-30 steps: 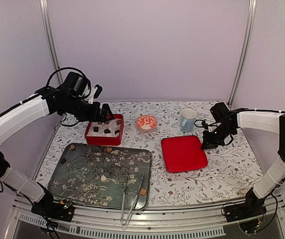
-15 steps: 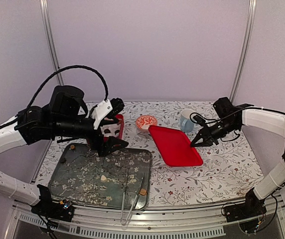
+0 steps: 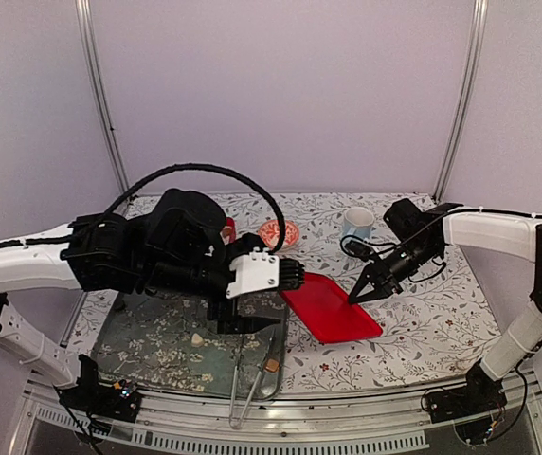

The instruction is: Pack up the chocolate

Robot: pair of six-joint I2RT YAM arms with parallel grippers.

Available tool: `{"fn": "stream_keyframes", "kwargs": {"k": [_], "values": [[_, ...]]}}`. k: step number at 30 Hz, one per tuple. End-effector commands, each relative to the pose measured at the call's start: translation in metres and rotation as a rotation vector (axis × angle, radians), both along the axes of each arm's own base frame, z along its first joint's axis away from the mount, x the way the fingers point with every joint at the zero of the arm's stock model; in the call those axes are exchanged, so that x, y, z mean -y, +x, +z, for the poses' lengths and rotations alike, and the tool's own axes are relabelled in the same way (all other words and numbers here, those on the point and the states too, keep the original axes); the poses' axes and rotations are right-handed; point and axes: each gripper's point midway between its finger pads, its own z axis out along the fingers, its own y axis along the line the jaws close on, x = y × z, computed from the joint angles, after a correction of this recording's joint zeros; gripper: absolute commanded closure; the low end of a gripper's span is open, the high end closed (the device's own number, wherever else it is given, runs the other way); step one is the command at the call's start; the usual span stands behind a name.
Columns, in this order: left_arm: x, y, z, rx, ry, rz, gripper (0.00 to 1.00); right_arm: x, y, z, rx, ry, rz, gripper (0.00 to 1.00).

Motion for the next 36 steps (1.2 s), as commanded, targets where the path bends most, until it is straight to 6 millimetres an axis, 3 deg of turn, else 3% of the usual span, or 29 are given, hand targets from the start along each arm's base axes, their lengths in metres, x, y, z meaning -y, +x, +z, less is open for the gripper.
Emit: {"fn": "stream_keyframes", "kwargs": {"k": [1, 6, 12, 17, 21, 25, 26, 28, 30, 36], "values": [[0.015, -0.014, -0.02, 0.082, 0.108, -0.104, 0.11, -0.012, -0.003, 0.012, -0.015, 0.052, 0.047, 1.0], [0.018, -0.017, -0.029, 0.097, 0.15, -0.135, 0.23, -0.016, -0.006, 0.009, -0.027, 0.037, 0.074, 1.0], [0.028, -0.021, -0.019, 0.141, 0.129, -0.164, 0.56, -0.024, -0.006, 0.005, -0.042, 0.042, 0.095, 1.0], [0.03, -0.012, -0.016, 0.168, 0.131, -0.116, 0.86, -0.03, -0.004, 0.01, -0.046, 0.07, 0.108, 1.0], [0.031, -0.009, -0.011, 0.163, 0.108, -0.093, 0.96, -0.033, -0.003, 0.015, -0.045, 0.095, 0.117, 1.0], [0.029, -0.008, -0.014, 0.164, 0.118, -0.092, 0.97, -0.033, -0.004, 0.014, -0.049, 0.097, 0.122, 1.0], [0.028, -0.008, -0.016, 0.163, 0.127, -0.091, 0.94, -0.032, -0.004, 0.014, -0.048, 0.094, 0.122, 1.0], [0.027, -0.005, -0.023, 0.165, 0.154, -0.08, 0.75, -0.031, -0.005, 0.012, -0.047, 0.086, 0.123, 1.0], [0.024, -0.003, -0.031, 0.165, 0.187, -0.073, 0.7, -0.031, -0.005, 0.012, -0.04, 0.082, 0.124, 1.0], [0.014, 0.001, -0.042, 0.152, 0.234, -0.073, 0.72, -0.03, -0.005, 0.013, -0.034, 0.08, 0.123, 1.0]]}}
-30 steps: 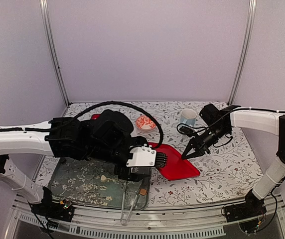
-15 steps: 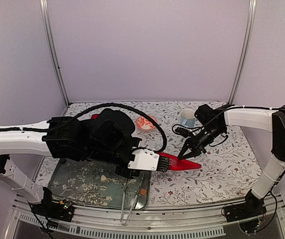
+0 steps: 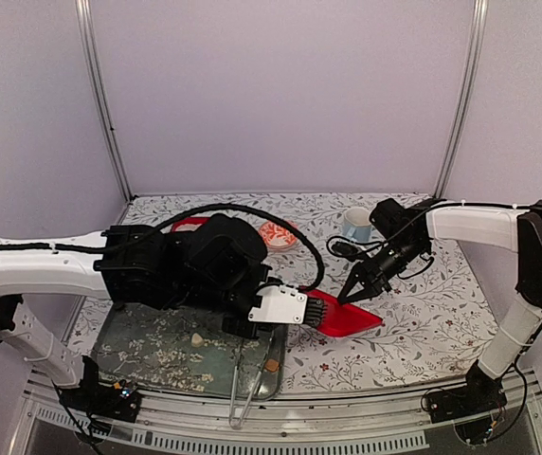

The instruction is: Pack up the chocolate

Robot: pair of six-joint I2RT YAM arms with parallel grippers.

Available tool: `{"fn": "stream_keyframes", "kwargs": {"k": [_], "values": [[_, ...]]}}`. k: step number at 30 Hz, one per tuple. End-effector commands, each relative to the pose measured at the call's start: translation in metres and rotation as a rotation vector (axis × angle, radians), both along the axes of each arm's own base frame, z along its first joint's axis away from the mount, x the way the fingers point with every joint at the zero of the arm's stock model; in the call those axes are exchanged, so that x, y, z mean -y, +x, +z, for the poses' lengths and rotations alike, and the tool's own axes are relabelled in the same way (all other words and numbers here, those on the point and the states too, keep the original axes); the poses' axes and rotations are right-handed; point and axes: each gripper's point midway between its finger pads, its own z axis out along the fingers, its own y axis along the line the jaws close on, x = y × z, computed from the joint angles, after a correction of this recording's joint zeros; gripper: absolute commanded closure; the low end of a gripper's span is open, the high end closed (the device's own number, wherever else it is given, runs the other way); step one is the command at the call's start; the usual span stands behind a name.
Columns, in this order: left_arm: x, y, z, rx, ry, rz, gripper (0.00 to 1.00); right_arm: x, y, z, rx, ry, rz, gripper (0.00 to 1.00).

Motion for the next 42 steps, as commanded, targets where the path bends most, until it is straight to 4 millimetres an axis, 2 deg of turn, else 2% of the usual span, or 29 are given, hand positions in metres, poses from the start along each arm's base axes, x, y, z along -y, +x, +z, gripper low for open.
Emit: {"fn": "stream_keyframes", "kwargs": {"k": [1, 3, 5, 8, 12, 15, 16, 17, 18, 20, 23, 25, 28, 30, 32, 35, 36, 42], "values": [[-0.011, 0.007, -0.003, 0.008, 0.031, 0.021, 0.71, -0.006, -0.001, 0.014, 0.017, 0.051, 0.023, 1.0], [-0.016, 0.01, -0.006, 0.023, 0.048, 0.028, 0.68, -0.006, -0.001, 0.014, 0.019, 0.051, 0.025, 1.0], [-0.019, 0.012, -0.007, 0.021, 0.057, 0.036, 0.69, -0.006, -0.001, 0.014, 0.018, 0.05, 0.025, 1.0], [-0.018, 0.011, -0.003, 0.015, 0.045, 0.03, 0.84, -0.006, -0.001, 0.012, 0.013, 0.048, 0.024, 1.0], [-0.018, 0.013, 0.008, 0.024, 0.016, 0.038, 0.98, -0.006, 0.0, 0.01, 0.011, 0.044, 0.024, 1.0], [-0.016, 0.014, 0.023, 0.027, -0.047, 0.051, 1.0, -0.007, 0.0, 0.01, 0.003, 0.051, 0.025, 1.0], [-0.016, 0.014, 0.028, 0.02, -0.069, 0.053, 1.0, -0.008, 0.001, 0.009, 0.002, 0.051, 0.024, 0.95], [-0.017, 0.014, 0.031, 0.01, -0.085, 0.058, 1.0, -0.008, 0.001, 0.01, -0.001, 0.054, 0.021, 0.8], [-0.017, 0.014, 0.032, -0.003, -0.095, 0.061, 1.0, -0.009, 0.002, 0.01, -0.001, 0.057, 0.017, 0.71], [-0.02, 0.014, 0.031, -0.034, -0.107, 0.071, 1.0, -0.013, 0.015, 0.025, 0.038, 0.089, 0.0, 0.46], [-0.024, 0.013, 0.033, -0.101, -0.14, 0.09, 1.0, -0.01, 0.042, 0.053, 0.105, 0.159, -0.059, 0.22], [-0.029, 0.018, 0.037, -0.18, -0.19, 0.121, 1.0, 0.002, 0.068, 0.073, 0.161, 0.198, -0.142, 0.12], [-0.041, 0.036, 0.048, -0.331, -0.303, 0.202, 1.0, 0.037, 0.112, 0.102, 0.238, 0.242, -0.315, 0.03], [-0.053, 0.054, 0.057, -0.442, -0.391, 0.287, 1.0, 0.055, 0.132, 0.118, 0.295, 0.264, -0.4, 0.01], [-0.063, 0.071, 0.064, -0.539, -0.466, 0.348, 1.0, 0.061, 0.14, 0.131, 0.333, 0.276, -0.448, 0.01], [-0.074, 0.093, 0.067, -0.689, -0.552, 0.42, 1.0, 0.06, 0.145, 0.144, 0.393, 0.32, -0.462, 0.01], [-0.09, 0.121, 0.063, -0.826, -0.617, 0.507, 1.0, 0.052, 0.144, 0.146, 0.389, 0.345, -0.47, 0.01], [-0.127, 0.174, 0.059, -1.103, -0.744, 0.592, 1.0, 0.016, 0.143, 0.143, 0.394, 0.351, -0.412, 0.01]]}}
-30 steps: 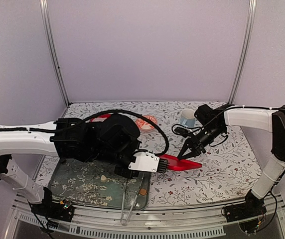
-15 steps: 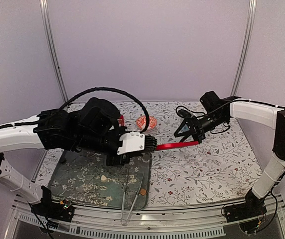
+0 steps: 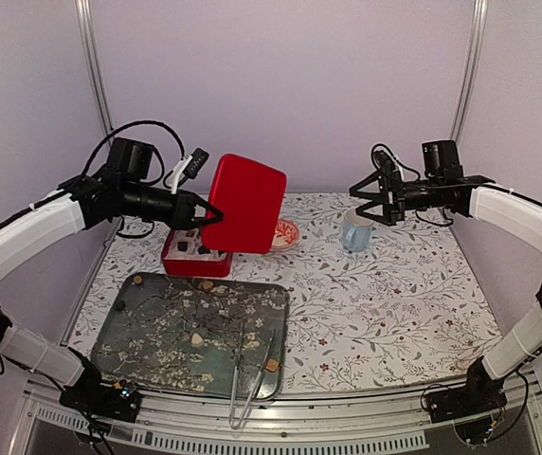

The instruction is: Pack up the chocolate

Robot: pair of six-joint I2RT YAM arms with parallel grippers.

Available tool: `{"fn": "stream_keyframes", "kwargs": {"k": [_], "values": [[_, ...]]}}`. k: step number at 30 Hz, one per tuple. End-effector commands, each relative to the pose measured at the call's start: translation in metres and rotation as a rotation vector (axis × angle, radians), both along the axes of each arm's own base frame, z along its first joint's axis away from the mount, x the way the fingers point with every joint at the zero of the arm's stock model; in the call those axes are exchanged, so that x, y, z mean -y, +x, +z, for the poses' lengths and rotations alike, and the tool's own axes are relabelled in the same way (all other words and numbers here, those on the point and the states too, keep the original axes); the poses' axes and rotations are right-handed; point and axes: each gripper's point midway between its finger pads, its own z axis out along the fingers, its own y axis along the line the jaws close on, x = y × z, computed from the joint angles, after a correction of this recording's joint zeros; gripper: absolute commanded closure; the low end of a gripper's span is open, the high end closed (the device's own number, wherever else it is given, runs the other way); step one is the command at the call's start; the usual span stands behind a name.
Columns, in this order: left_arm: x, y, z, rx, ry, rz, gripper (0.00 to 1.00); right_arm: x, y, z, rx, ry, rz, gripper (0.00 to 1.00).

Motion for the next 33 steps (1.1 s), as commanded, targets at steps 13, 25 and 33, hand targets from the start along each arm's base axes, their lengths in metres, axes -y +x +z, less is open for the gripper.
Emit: {"fn": "stream_keyframes", "kwargs": {"k": [13, 25, 33], "values": [[-0.09, 0.106, -0.05, -0.488, -0.304, 0.11, 1.0, -0.104, 0.02, -0.026, 0.0, -0.045, 0.063, 0.04], [-0.135, 0.146, -0.103, -0.717, -0.37, 0.177, 1.0, -0.182, 0.04, -0.073, -0.039, -0.104, 0.079, 0.11], [-0.151, 0.15, -0.134, -0.817, -0.391, 0.235, 1.0, -0.225, 0.052, -0.101, -0.066, -0.099, 0.1, 0.22]]}}
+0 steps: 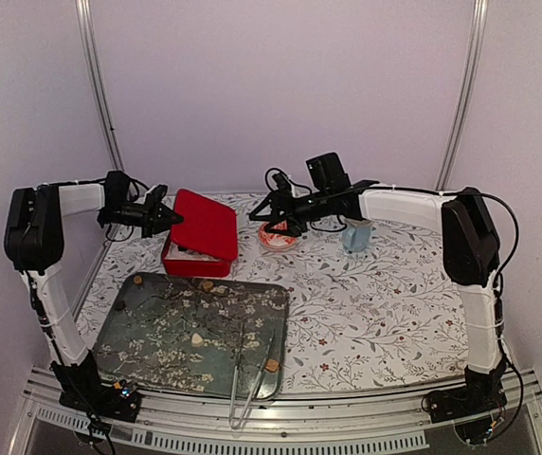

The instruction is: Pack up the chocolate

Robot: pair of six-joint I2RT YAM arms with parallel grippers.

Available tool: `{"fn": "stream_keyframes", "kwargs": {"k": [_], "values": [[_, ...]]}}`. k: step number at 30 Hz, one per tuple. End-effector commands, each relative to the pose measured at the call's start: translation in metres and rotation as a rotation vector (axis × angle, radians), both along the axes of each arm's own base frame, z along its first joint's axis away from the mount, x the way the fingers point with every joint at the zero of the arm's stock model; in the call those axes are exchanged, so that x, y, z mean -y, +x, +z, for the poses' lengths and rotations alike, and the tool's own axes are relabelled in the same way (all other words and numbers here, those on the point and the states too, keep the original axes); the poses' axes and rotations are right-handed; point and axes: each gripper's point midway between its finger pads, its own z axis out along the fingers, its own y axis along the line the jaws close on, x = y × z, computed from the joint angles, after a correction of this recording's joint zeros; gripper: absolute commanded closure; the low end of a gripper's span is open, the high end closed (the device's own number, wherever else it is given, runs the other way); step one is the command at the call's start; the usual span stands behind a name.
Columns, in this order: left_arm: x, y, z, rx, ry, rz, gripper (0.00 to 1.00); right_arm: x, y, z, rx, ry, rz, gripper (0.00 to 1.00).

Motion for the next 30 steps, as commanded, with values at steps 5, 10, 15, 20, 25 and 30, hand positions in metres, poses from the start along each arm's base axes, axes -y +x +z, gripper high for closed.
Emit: {"fn": "stream_keyframes", "kwargs": {"k": [5, 10, 15, 20, 25, 30], "values": [[-0.024, 0.004, -0.018, -0.073, -0.033, 0.056, 1.0, -0.042, 0.011, -0.044, -0.049, -0.002, 0.006, 0.32], [-0.035, 0.006, -0.025, -0.094, -0.023, 0.083, 1.0, -0.051, 0.016, -0.073, -0.087, -0.024, -0.003, 0.4], [-0.041, 0.007, -0.032, -0.111, -0.013, 0.097, 1.0, -0.057, 0.02, -0.086, -0.107, -0.02, -0.003, 0.37], [-0.049, 0.008, -0.043, -0.149, 0.023, 0.109, 0.99, -0.066, 0.02, -0.094, -0.127, 0.022, 0.015, 0.31], [-0.059, 0.009, -0.048, -0.161, 0.06, 0.132, 0.95, -0.071, 0.022, -0.096, -0.126, 0.047, 0.021, 0.26], [-0.07, 0.01, -0.054, -0.171, 0.119, 0.156, 0.92, -0.075, 0.022, -0.099, -0.139, 0.062, 0.021, 0.24]]}}
